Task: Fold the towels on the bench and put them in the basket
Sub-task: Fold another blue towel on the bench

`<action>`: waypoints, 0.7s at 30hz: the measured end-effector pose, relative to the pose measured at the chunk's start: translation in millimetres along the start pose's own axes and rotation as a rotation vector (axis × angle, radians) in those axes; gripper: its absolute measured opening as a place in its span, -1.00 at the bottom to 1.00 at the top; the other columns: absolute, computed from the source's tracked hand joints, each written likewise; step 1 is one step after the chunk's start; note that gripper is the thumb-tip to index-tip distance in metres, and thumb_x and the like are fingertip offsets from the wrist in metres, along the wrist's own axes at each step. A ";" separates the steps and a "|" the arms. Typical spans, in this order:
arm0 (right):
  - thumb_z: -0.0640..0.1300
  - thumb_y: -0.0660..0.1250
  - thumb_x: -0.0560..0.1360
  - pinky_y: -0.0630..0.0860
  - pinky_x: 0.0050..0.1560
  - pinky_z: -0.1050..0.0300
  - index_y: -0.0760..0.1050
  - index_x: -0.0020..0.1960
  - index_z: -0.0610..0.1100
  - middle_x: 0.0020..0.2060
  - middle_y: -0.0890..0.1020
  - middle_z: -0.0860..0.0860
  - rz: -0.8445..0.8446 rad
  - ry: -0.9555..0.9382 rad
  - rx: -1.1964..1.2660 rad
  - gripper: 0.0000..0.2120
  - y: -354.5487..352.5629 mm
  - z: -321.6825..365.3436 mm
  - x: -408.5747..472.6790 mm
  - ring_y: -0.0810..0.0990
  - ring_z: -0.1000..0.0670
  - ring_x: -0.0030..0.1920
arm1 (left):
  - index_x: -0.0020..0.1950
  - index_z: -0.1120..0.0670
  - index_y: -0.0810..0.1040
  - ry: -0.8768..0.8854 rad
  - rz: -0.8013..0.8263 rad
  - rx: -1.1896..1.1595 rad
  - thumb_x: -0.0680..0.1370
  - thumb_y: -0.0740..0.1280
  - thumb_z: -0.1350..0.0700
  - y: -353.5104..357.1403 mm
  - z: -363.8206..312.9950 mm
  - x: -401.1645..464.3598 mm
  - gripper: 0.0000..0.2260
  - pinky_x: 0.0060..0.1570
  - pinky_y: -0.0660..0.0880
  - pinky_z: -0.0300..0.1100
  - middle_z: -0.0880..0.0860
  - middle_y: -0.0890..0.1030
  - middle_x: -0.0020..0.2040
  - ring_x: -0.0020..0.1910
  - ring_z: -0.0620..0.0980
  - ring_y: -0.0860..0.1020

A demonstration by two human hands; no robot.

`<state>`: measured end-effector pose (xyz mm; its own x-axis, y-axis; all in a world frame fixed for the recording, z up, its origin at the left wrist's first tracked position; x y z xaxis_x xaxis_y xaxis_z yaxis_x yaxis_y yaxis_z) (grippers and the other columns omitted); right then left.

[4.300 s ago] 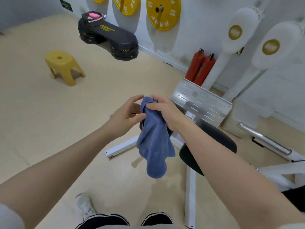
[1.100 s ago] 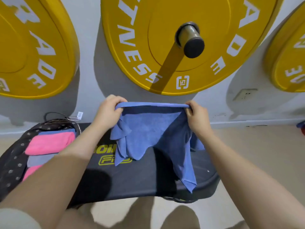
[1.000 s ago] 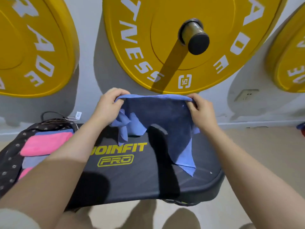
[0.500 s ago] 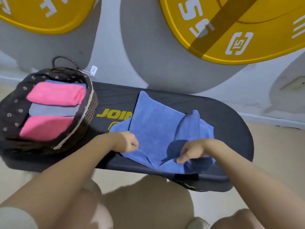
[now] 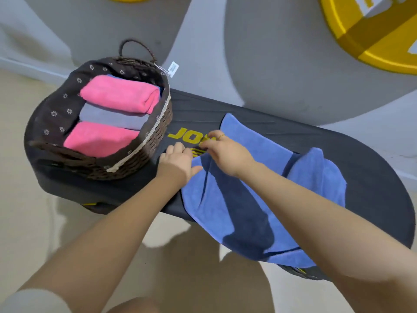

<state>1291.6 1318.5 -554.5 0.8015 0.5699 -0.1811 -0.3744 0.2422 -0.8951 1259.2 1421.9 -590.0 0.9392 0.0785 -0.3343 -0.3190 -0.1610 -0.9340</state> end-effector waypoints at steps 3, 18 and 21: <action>-0.19 0.13 0.55 0.30 -0.03 0.12 0.46 0.23 -0.05 0.24 0.46 -0.01 0.024 -0.082 -0.267 -0.70 11.7 16.4 4.7 0.39 -0.12 0.18 | 0.11 0.18 0.48 0.073 -0.038 -0.157 0.58 0.20 -0.04 1.8 -3.5 1.2 -0.70 0.16 0.29 -0.06 0.16 0.38 0.19 0.22 0.16 0.33; -0.32 0.23 0.41 0.23 -0.45 0.27 0.44 -0.36 -0.10 -0.46 0.41 0.01 -0.083 0.604 0.734 -0.78 -2.9 -12.9 20.6 0.33 0.00 -0.35 | 0.06 0.14 0.31 0.046 -0.166 -0.103 0.62 0.11 0.02 -15.3 75.2 -50.3 -0.81 -0.34 0.27 -0.12 0.14 0.50 -0.27 -0.20 0.21 0.52; -0.32 0.18 0.41 0.17 -0.48 0.29 0.39 -0.29 -0.10 -0.41 0.32 -0.04 0.093 0.634 0.754 -0.83 6.3 -0.3 20.4 0.27 0.00 -0.44 | 0.13 0.17 0.35 0.011 -0.110 0.080 0.61 0.15 0.05 -5.6 82.2 -57.2 -0.79 -0.50 0.15 -0.20 0.16 0.61 -0.10 -0.14 0.16 0.61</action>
<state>1305.8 1331.5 -563.9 0.7727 0.1392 -0.6194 -0.4708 0.7802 -0.4119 1196.8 1499.1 -576.0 0.9704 0.0807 -0.2278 -0.2222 -0.0728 -0.9723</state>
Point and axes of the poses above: each hand's wrist, its own x-axis towards the middle knuckle, its own y-axis out of the palm, z = x × y, the point moved 8 cm from there along x, towards the middle knuckle
